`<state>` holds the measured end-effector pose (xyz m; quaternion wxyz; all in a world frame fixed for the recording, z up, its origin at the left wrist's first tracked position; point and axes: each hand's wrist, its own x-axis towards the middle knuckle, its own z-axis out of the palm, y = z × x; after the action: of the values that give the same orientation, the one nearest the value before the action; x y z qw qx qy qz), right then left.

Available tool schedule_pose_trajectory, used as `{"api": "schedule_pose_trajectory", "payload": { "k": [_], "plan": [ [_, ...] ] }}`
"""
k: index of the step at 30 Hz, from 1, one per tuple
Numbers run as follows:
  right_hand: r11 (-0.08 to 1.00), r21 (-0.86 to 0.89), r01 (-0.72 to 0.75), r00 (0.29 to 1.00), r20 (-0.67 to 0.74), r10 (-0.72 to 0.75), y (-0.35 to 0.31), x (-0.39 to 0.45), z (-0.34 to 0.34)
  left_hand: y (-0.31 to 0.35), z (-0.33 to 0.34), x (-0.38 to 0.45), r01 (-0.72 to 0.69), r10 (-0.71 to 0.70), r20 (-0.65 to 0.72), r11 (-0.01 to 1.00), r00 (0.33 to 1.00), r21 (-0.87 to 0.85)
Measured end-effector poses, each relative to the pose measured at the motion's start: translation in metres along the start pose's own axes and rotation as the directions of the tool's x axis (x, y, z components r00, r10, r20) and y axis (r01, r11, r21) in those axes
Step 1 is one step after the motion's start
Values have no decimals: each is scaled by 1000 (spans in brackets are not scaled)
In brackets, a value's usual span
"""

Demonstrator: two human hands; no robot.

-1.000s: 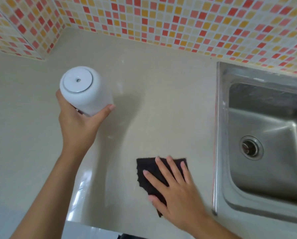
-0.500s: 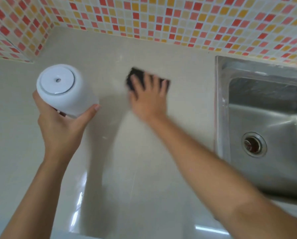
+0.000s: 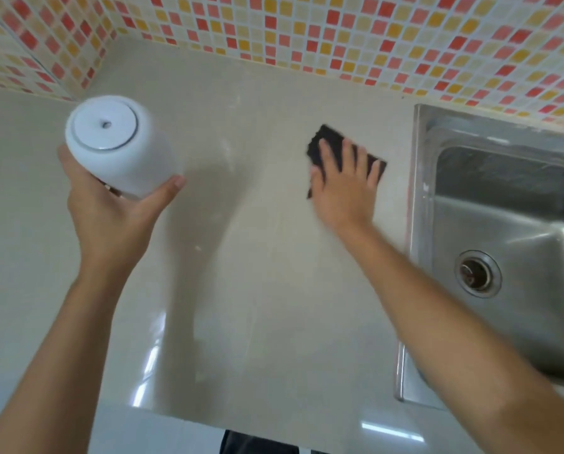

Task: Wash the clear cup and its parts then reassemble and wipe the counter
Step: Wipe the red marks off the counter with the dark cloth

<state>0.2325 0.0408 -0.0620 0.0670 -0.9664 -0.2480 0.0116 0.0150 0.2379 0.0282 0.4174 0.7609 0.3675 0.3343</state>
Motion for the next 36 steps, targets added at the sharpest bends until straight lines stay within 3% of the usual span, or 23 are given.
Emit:
{"api": "schedule_pose_trajectory", "payload": {
  "k": [2,5,7,10,13,16,18,21,25,30,33,36],
  "plan": [
    [988,43,148,989,12,-149,-43,-63,1,6,10,-4,2,-3,20,1000,1000,14],
    [882,126,453,873,135,-468,-72,-178,-9,19,34,-12,-14,15,58,1000,998,-19],
    [852,174,494,833,186,-521,-54,-219,-19,24,48,-17,-19,22,82,999,996,-35],
    [911,132,390,905,129,-406,-8,-177,-16,26,63,-22,-5,10,138,999,990,-36],
    [988,4,156,987,47,-156,37,-72,-12,30,76,-28,6,2,170,999,985,-49],
    [998,18,-55,996,77,54,71,23,-18,31,85,-34,11,1,203,998,979,-57],
    [996,-5,-94,992,81,94,73,46,-16,28,89,-36,-1,12,218,999,976,-52],
    [999,2,-50,998,42,50,62,14,-11,28,92,-38,-7,20,223,998,975,-58],
    [996,14,85,995,46,-86,45,-95,-18,24,95,-33,10,1,217,999,976,-51],
    [917,61,394,901,173,-398,27,-233,-27,19,104,-29,54,-43,226,998,973,-39],
    [889,84,450,868,195,-457,32,-224,-26,15,108,-29,70,-63,236,997,970,-21],
    [948,39,315,939,135,-317,35,-149,-22,8,107,-25,86,-82,224,996,971,-8]
  ]
}}
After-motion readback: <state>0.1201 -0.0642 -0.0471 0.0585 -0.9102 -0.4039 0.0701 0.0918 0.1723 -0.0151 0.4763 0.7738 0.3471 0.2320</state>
